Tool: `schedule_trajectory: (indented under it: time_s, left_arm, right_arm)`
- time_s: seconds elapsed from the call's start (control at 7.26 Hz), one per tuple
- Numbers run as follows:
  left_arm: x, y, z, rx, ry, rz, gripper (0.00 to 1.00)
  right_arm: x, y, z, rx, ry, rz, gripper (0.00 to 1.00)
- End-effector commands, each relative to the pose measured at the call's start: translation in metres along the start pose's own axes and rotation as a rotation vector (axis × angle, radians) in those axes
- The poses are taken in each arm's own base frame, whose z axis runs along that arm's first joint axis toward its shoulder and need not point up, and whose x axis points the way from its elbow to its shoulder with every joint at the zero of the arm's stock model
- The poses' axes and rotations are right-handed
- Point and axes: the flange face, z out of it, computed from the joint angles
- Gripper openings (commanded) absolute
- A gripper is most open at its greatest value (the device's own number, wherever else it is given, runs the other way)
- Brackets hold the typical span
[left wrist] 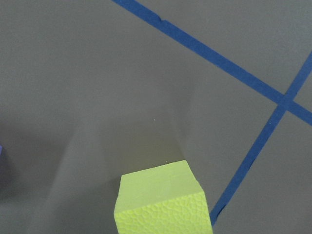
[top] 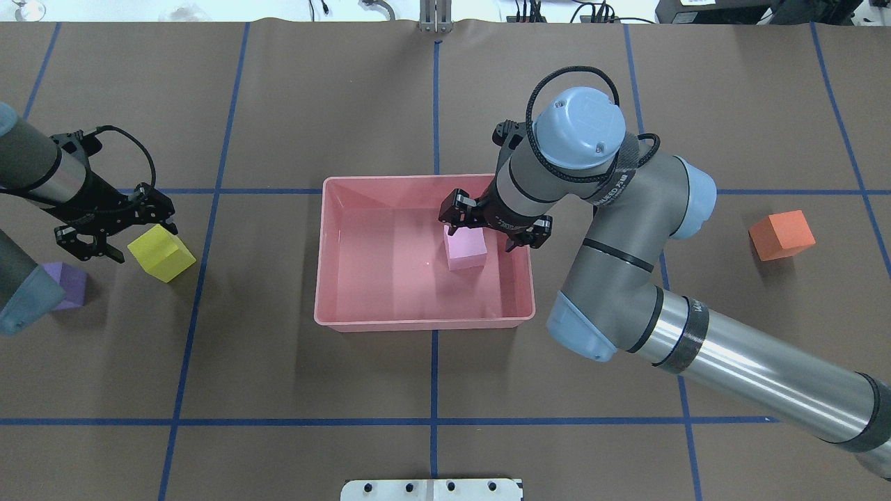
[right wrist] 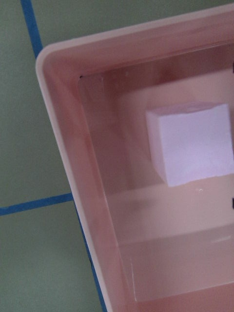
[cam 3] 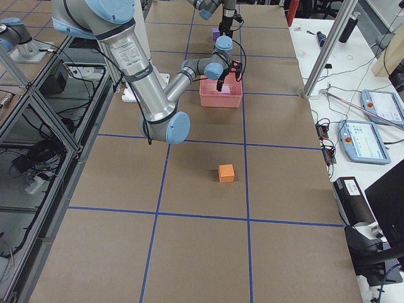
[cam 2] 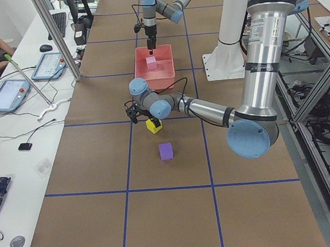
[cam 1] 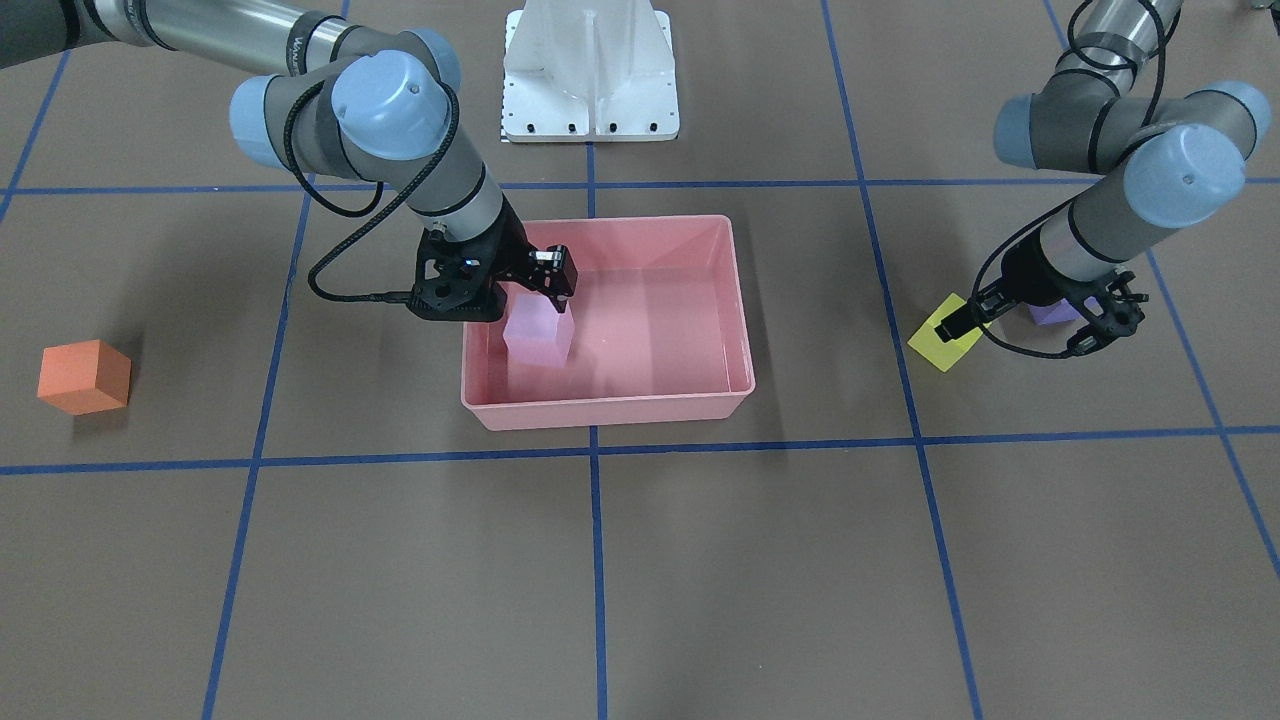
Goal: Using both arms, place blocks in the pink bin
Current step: 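Release lavender cube into bin while left gripper grasps yellow-green cube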
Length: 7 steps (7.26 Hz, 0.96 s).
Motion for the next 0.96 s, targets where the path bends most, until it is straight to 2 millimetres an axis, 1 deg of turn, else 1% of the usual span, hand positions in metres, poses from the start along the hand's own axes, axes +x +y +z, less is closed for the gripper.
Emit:
schedule_trajectory:
  time_s: [0.0, 0.14, 0.28, 0.41, 0.55, 0.69, 0.83]
  left_arm:
    - [-0.003, -0.002, 0.006, -0.004, -0.010, -0.006, 0.95]
    - [-0.004, -0.002, 0.008, -0.008, -0.013, -0.005, 0.87]
    - [-0.003, -0.001, 0.009, -0.007, -0.014, -0.007, 0.75]
    - [-0.004, -0.001, 0.011, -0.010, -0.018, -0.007, 0.60]
    - [-0.006, -0.002, 0.014, -0.012, -0.024, -0.011, 0.41]
    - [-0.005, -0.002, 0.013, -0.012, -0.020, -0.009, 0.21]
    - [0.007, 0.012, -0.004, -0.027, 0.018, 0.018, 0.07]
  right_arm:
    - [-0.001, 0.001, -0.003, 0.005, -0.007, -0.003, 0.99]
    - [-0.001, 0.001, -0.003, 0.004, -0.015, -0.004, 0.99]
    - [-0.001, 0.000, -0.006, 0.010, -0.033, -0.009, 0.99]
    - [0.000, 0.000, -0.006, 0.011, -0.032, -0.008, 0.99]
    - [0.003, 0.000, -0.006, 0.010, -0.031, -0.007, 0.99]
    - [0.002, 0.000, -0.009, 0.013, -0.036, -0.009, 0.99]
    - [0.006, -0.005, -0.020, 0.025, -0.048, -0.008, 0.99]
